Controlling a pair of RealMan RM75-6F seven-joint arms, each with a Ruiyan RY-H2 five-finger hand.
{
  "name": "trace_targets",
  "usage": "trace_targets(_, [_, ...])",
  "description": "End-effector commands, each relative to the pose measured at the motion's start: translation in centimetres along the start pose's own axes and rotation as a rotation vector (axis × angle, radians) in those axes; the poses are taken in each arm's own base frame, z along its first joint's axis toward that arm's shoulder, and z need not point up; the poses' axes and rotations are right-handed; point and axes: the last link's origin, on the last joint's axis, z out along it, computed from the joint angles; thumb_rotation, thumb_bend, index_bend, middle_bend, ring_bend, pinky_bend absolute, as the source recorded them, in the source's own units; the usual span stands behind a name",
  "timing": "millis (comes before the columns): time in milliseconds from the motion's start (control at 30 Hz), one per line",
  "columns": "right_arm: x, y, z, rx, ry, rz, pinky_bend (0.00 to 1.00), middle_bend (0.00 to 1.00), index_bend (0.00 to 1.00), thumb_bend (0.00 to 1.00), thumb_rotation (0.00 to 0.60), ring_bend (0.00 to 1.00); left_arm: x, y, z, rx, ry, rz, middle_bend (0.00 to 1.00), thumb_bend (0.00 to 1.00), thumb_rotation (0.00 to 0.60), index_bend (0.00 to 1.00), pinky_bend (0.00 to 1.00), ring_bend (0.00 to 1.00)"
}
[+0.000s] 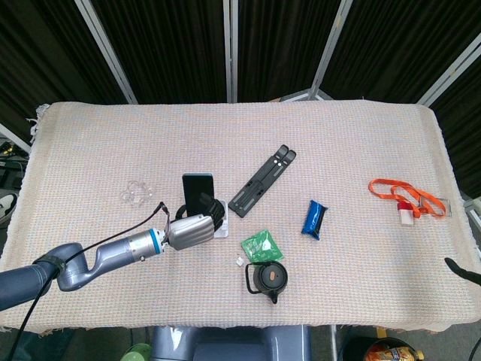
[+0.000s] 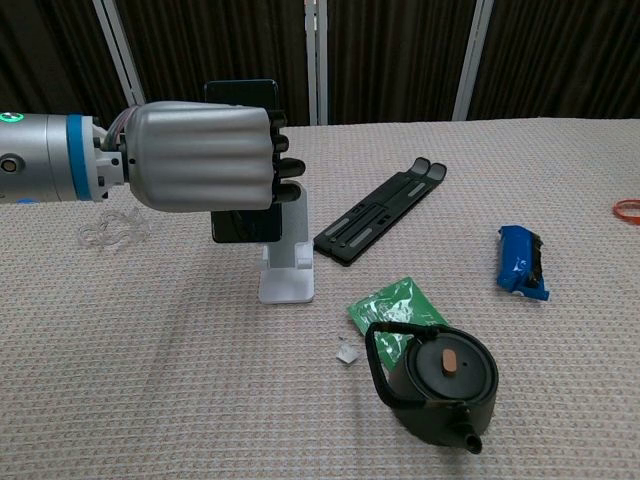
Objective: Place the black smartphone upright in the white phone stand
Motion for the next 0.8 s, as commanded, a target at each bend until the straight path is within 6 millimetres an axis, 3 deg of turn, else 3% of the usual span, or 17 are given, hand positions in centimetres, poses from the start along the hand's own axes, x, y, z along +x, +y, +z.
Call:
trace_targets(33, [0.2,0.1,-0.1,0.0,0.006,0.005,0.0,0.0,0.0,0.0,0.6,0.0,0.1,0.4,0.3,-0.01,-0.001,0.007,0.43,0.0,0.6,0.67,0.46,0.5])
trace_targets(800, [0.5,1.0,0.3,-0.037,0.011,0.018,0.0,0.0,0.0,0.0,0.6,0.0,-0.1,2.2,3.7,-0.037,0.008,0.005,0.42,0.0,0.6,0.66,0.45,0.5])
